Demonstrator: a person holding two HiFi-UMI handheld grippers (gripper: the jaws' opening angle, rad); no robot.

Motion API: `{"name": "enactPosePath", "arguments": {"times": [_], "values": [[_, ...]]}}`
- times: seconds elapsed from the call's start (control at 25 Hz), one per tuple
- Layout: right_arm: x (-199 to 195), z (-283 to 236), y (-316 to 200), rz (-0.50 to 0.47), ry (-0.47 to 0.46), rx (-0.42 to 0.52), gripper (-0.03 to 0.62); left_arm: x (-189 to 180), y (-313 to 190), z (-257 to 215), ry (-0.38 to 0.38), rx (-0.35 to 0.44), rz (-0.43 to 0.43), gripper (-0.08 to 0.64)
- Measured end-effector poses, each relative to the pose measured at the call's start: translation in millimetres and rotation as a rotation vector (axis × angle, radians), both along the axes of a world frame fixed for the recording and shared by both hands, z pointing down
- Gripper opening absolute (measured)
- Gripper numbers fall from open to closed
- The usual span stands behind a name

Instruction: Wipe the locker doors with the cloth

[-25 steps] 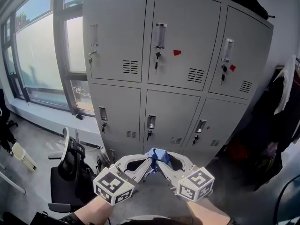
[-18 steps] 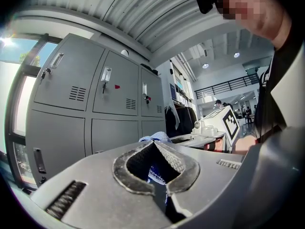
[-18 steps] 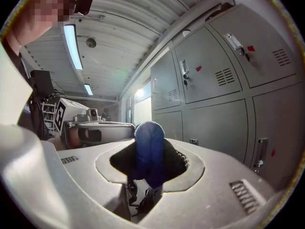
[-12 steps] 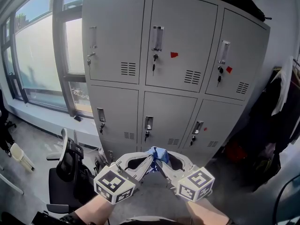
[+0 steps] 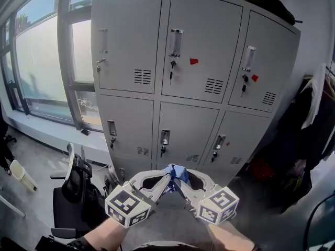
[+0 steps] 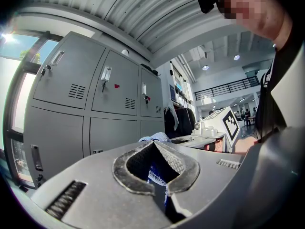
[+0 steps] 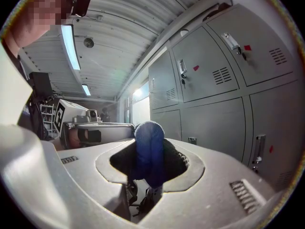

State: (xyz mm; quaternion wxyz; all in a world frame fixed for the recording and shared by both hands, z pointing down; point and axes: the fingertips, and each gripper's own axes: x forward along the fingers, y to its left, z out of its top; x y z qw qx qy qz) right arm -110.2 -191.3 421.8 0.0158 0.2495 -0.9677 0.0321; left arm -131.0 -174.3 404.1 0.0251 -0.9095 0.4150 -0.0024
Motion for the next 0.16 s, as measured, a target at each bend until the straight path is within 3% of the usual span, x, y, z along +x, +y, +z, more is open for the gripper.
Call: {"name": "enactPosePath", "arguments": {"times": [0.16], "values": [[-0.3, 1.3, -0.9, -0.006, -0.003, 0.001, 0.155, 0.1, -0.9, 0.6, 0.003, -0.003, -0.002, 0.007]]}}
